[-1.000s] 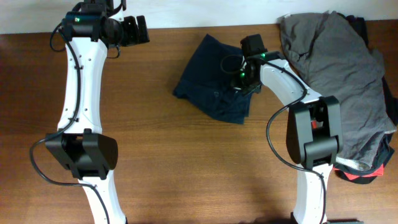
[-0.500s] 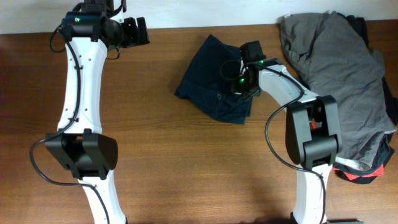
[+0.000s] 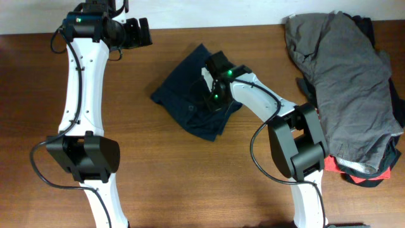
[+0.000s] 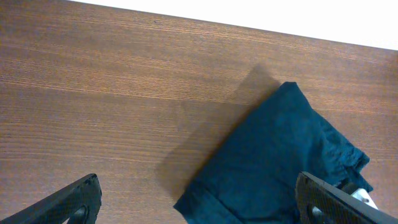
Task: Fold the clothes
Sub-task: 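Release the bundle and raise the right gripper away to the upper right, then lower the left gripper onto the folded navy shorts and grasp them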
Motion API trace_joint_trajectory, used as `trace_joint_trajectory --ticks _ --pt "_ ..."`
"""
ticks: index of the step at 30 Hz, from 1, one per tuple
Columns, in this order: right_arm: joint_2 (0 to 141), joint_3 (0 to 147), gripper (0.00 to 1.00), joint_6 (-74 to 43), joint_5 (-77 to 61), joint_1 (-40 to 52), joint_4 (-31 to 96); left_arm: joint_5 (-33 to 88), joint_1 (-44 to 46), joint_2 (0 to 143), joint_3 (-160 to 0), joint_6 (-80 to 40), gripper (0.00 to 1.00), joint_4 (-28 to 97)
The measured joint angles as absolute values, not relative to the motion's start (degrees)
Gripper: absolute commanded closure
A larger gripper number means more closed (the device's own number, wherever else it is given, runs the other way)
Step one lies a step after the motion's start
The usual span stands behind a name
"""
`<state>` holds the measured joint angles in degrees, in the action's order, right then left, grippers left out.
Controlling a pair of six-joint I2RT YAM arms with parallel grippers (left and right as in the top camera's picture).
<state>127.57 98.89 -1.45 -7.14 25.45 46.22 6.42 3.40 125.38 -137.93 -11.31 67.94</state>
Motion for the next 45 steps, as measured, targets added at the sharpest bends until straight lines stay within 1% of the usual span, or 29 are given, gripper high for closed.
trace_joint_trajectory --ticks 1,2,3,5,6,10,13,15,21,27,36,41,45 --pt "127.57 100.44 0.95 -1.26 -7.88 25.54 47.83 6.42 3.40 125.38 -137.93 -11.31 0.01 67.94" --pt "127.44 102.02 0.90 -1.02 -8.60 25.52 49.10 6.44 3.40 125.38 -137.93 -11.31 0.01 67.99" --pt "127.24 103.77 0.83 -0.93 -9.45 25.39 50.37 6.44 3.40 125.38 -137.93 -11.31 0.01 68.01" --pt "126.28 107.42 0.64 -0.80 -10.76 24.88 52.84 6.42 3.40 125.38 -137.93 -11.31 0.01 68.20" --pt "125.56 109.34 0.60 -0.93 -11.31 24.49 54.41 6.42 3.40 125.38 -137.93 -11.31 0.01 68.34" --pt "121.30 117.16 0.54 -2.74 -11.92 21.71 58.83 6.46 3.73 125.38 -137.93 -10.85 0.01 69.32" --pt "118.06 121.86 0.52 -5.13 -11.92 17.47 59.35 6.44 5.19 125.38 -137.60 -8.80 0.01 69.49" --pt "116.57 123.52 0.47 -7.38 -11.92 13.28 59.37 6.42 7.55 125.38 -136.68 -6.74 0.01 69.36" --pt "116.90 123.63 0.46 -9.96 -11.88 3.05 61.63 6.48 17.08 125.38 -128.49 1.76 0.01 65.01" --pt "117.08 123.63 0.46 -10.63 -11.90 -2.55 64.77 6.50 25.39 125.93 -118.10 10.41 0.01 57.08" --pt "117.21 123.59 0.46 -10.76 -11.92 -3.97 65.17 6.37 31.64 126.26 -112.51 27.09 0.01 53.06" --pt "117.23 123.59 0.46 -10.72 -11.90 -3.97 65.17 4.95 32.62 126.78 -111.13 30.50 0.01 51.37" --pt "117.27 123.59 0.46 -10.74 -11.90 -3.97 65.17 3.57 32.47 129.93 -111.13 31.51 0.01 51.57"
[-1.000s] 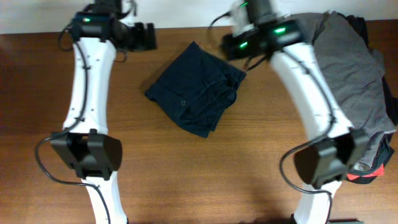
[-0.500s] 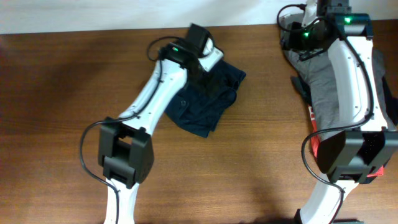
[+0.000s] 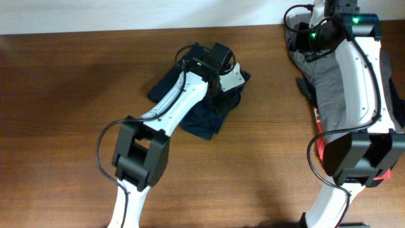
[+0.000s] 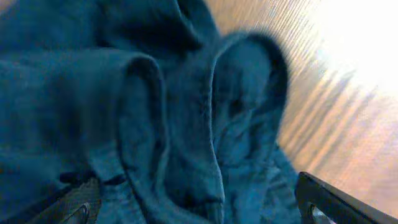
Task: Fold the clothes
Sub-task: 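Lower the left gripper onto the folded navy shorts and grasp them, then drag the folded shorts leftward to the table's upper-left corner with the left gripper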
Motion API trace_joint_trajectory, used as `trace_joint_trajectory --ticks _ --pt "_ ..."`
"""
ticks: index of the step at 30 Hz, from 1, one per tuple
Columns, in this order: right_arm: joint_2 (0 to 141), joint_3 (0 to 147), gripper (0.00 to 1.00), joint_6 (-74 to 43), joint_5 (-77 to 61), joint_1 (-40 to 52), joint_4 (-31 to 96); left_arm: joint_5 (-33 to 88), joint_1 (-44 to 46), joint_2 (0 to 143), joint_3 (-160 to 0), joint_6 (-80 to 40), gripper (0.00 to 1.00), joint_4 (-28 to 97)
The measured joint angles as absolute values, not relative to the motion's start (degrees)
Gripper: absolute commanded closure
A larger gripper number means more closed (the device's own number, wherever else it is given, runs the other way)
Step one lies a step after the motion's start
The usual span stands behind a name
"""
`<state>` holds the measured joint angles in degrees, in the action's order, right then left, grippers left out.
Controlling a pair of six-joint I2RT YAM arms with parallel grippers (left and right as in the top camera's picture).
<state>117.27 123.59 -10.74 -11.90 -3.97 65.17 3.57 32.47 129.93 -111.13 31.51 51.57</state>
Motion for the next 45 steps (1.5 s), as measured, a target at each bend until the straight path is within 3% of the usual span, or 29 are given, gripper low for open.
trace_joint_trajectory --ticks 14,35,45 --pt "117.84 123.52 0.46 -10.72 -11.42 -3.97 65.17 -8.08 29.95 134.72 -110.72 32.16 0.01 51.92" --pt "118.83 123.35 0.46 -10.74 -10.57 -3.97 63.83 -11.09 0.21 134.72 -110.45 32.14 0.01 55.20" --pt "119.20 123.33 0.46 -10.76 -10.57 -3.97 63.94 -10.52 -8.36 134.72 -110.00 22.65 0.01 45.84"
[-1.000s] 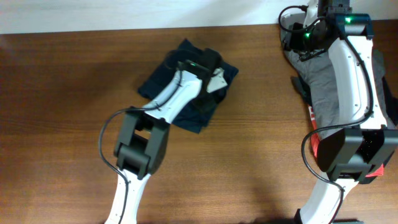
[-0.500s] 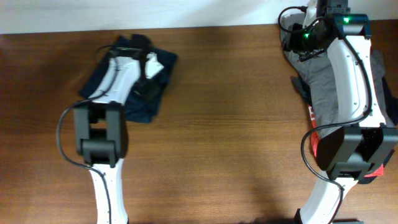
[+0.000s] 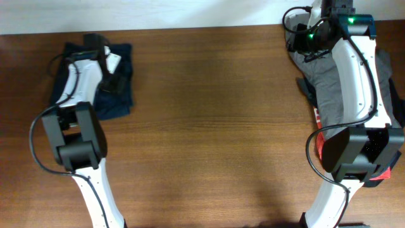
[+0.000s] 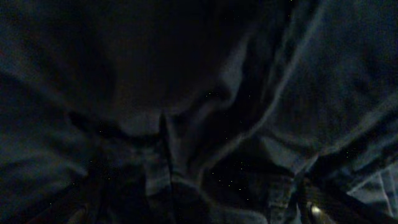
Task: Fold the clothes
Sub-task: 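Drag the folded shorts leftward to the table's upper-left corner with the left gripper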
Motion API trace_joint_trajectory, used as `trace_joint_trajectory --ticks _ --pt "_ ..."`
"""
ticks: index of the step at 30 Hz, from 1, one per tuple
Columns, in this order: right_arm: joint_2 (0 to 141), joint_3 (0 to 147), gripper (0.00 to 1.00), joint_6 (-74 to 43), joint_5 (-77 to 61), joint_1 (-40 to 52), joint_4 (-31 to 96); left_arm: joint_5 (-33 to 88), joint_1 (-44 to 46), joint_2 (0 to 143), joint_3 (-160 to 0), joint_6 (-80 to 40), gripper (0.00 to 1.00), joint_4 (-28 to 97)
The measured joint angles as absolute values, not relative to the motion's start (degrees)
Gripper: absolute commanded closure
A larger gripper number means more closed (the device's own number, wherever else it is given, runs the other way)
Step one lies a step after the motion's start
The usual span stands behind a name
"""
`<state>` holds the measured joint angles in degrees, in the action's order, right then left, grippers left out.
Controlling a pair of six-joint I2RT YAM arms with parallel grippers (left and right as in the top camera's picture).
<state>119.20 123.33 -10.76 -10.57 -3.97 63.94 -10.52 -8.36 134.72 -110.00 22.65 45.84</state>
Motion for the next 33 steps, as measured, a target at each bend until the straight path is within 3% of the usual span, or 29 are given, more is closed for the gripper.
trace_joint_trajectory --ticks 16,23,33 --pt "119.22 123.31 0.46 -10.76 -10.57 -3.97 64.95 -8.82 -13.30 134.72 -109.65 19.66 0.01 29.58" --pt "119.22 123.31 0.46 -10.76 -10.57 -3.97 65.23 -8.82 -12.82 133.62 -110.30 12.93 0.01 43.59" --pt "119.22 123.31 0.46 -10.74 -10.52 -3.97 65.36 -4.67 -14.02 121.32 -112.05 -0.67 0.01 59.55"
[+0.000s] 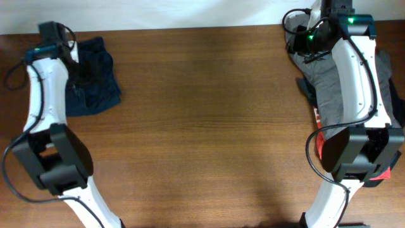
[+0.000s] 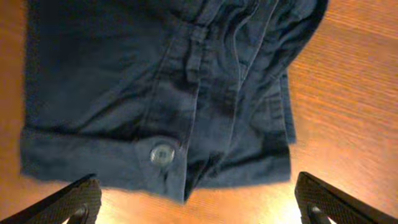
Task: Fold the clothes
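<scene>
A folded dark blue garment [image 1: 96, 79] lies at the far left of the table. In the left wrist view it fills the upper frame as the blue garment [image 2: 155, 93], its waistband button showing. My left gripper [image 1: 77, 66] hovers just above it. In its own view the left gripper [image 2: 196, 202] is open, the fingers wide apart with only bare wood between them. My right gripper [image 1: 296, 39] sits at the back right over the edge of the clothes pile; its jaws are too dark to read.
A pile of unfolded clothes [image 1: 345, 88] fills the right edge, grey garment on top, red cloth [image 1: 321, 151] lower down. Brown wooden table [image 1: 209, 126] stretches between the two arms. A white wall runs along the back edge.
My left gripper was down on the blue garment, its camera dark against the cloth. Now it is raised off it and open. The garment stays at the far left. The right arm is unchanged.
The blue garment first lay mid-table under my right gripper, the left gripper open at the back left. Then my left gripper was on it and the right arm was at the pile. Later the garment lay at the far left under the left gripper, which is now open above it.
</scene>
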Motion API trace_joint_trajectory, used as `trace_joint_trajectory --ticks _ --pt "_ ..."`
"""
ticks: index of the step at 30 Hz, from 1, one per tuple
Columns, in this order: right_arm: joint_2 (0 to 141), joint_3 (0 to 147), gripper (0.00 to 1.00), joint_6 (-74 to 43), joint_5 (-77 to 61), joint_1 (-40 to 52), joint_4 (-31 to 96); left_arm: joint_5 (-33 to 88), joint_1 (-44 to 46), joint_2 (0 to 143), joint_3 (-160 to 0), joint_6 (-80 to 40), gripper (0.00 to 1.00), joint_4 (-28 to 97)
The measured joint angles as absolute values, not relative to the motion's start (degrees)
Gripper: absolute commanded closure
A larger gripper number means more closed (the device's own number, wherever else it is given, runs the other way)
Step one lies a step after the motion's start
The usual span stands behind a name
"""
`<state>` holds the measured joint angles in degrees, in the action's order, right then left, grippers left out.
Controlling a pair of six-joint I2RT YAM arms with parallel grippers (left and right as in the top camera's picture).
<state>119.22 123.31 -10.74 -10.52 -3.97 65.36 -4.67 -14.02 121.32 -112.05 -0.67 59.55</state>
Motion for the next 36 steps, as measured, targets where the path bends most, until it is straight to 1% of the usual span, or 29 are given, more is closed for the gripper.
trace_joint_trajectory --ticks 3,6,12,17,22,25,30,36 --pt "119.22 123.31 0.46 -10.70 -10.41 -3.97 65.43 -4.19 -14.24 120.62 -112.22 -1.80 0.01 62.24" --pt "119.22 123.31 0.46 -10.72 -10.41 -3.97 65.45 -3.62 -14.44 120.62 -110.15 -3.92 0.01 62.35" --pt "119.22 123.31 0.46 -10.72 -10.41 -3.97 65.58 -2.42 -15.49 120.64 -102.39 -7.66 0.01 58.57" --pt "119.22 123.31 0.46 -10.70 -10.39 -3.97 65.58 -2.52 -15.79 120.64 -95.74 -8.58 0.01 53.60" --pt "119.22 123.31 0.46 -10.72 -10.39 -3.97 65.63 -5.78 -15.79 120.66 -91.02 -8.67 0.01 48.42" --pt "119.22 123.31 0.46 -10.70 -10.39 -3.97 65.63 -7.86 -15.77 120.66 -89.93 -8.19 0.01 45.39" --pt "119.22 123.31 0.46 -10.70 -10.39 -3.97 65.63 -9.63 -15.79 120.66 -88.53 -4.16 0.01 36.18" --pt "119.22 123.31 0.46 -10.70 -10.39 -3.97 65.63 -10.66 -16.27 121.23 -88.18 -1.74 0.01 30.33"
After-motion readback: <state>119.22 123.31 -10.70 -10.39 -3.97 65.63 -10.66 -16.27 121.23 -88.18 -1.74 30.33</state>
